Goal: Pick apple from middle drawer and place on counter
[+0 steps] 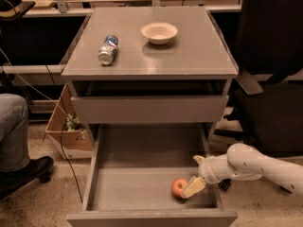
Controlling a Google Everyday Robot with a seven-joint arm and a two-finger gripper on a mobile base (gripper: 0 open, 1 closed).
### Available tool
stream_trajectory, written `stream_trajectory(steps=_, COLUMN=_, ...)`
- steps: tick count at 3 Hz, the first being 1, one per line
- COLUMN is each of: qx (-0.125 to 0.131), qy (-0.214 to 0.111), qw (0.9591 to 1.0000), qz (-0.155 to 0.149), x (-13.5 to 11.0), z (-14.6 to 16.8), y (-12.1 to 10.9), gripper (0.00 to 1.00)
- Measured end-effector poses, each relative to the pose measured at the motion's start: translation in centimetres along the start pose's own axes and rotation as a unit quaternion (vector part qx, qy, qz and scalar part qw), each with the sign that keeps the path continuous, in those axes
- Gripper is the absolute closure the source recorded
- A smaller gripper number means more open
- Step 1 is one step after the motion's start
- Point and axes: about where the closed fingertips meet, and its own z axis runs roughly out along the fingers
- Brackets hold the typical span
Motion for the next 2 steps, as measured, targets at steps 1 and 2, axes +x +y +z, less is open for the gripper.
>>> stream_trajectory(steps=1, qx=-0.018, qy=-0.015, qw=0.9995, qz=0.020, x=1.0, z=3.9, y=0.4, gripper=0.00)
stream_trajectory(steps=2, qx=-0.023, qy=-0.025, qw=0.9991, qz=0.027, x=1.3, z=5.9, y=0.6, gripper=0.00)
